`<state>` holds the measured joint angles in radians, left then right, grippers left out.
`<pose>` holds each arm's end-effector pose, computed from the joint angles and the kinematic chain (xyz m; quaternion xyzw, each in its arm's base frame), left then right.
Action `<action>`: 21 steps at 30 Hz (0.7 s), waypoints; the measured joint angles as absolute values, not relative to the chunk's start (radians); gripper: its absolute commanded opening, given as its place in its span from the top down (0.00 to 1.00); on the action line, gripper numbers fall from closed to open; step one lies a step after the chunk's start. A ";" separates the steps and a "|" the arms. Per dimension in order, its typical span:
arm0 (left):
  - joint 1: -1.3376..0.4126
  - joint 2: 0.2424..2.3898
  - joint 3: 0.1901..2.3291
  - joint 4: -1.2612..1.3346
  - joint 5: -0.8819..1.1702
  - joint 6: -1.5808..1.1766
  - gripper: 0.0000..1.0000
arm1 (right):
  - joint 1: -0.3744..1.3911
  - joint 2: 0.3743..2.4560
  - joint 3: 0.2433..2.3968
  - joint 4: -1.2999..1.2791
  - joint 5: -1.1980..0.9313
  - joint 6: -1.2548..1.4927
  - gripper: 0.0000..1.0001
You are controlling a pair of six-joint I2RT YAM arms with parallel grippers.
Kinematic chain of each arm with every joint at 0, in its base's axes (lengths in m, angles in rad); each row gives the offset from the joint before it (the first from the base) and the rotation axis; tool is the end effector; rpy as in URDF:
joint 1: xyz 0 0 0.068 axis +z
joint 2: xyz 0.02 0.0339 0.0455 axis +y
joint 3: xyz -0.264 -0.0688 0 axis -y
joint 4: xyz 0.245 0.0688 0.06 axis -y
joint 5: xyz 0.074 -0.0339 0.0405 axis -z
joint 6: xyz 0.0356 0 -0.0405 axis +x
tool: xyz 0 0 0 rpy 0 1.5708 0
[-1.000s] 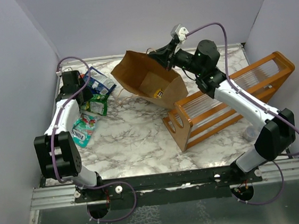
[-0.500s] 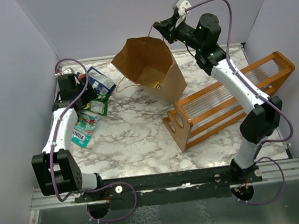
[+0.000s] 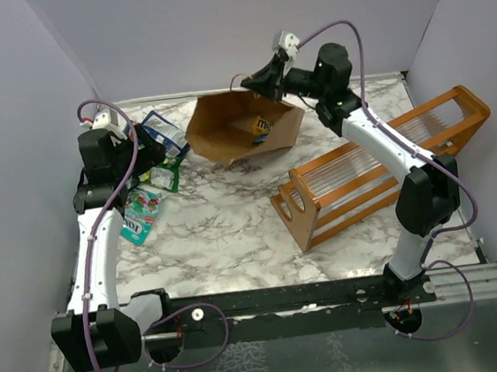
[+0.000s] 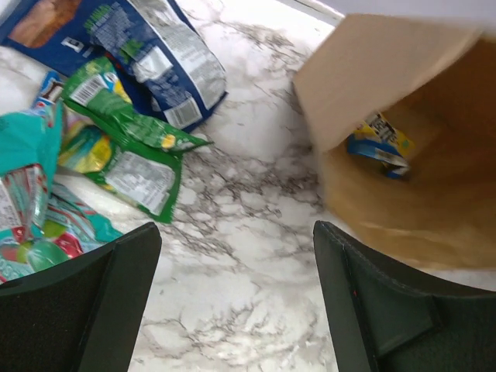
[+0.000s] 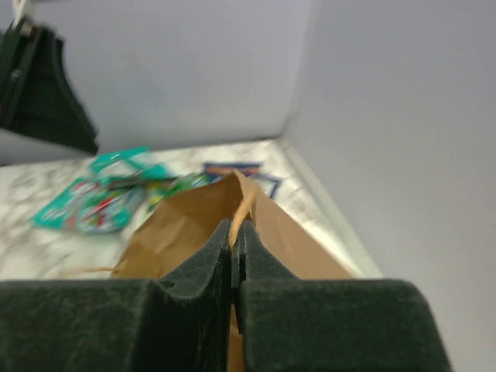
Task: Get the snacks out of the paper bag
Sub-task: Adjust the paper bag at the center of the board.
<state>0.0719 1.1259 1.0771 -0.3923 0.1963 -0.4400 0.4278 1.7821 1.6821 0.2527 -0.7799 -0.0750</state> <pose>0.2524 0.0112 0.3533 -0.1621 0.8265 -0.1789 0.5086 0.3748 0.1984 0.4220 -0.4293 0.5115 0.3669 0.6477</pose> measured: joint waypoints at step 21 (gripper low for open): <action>0.053 0.774 0.634 -0.155 0.569 -0.844 0.24 | 0.538 1.733 1.306 0.684 -1.009 0.454 0.98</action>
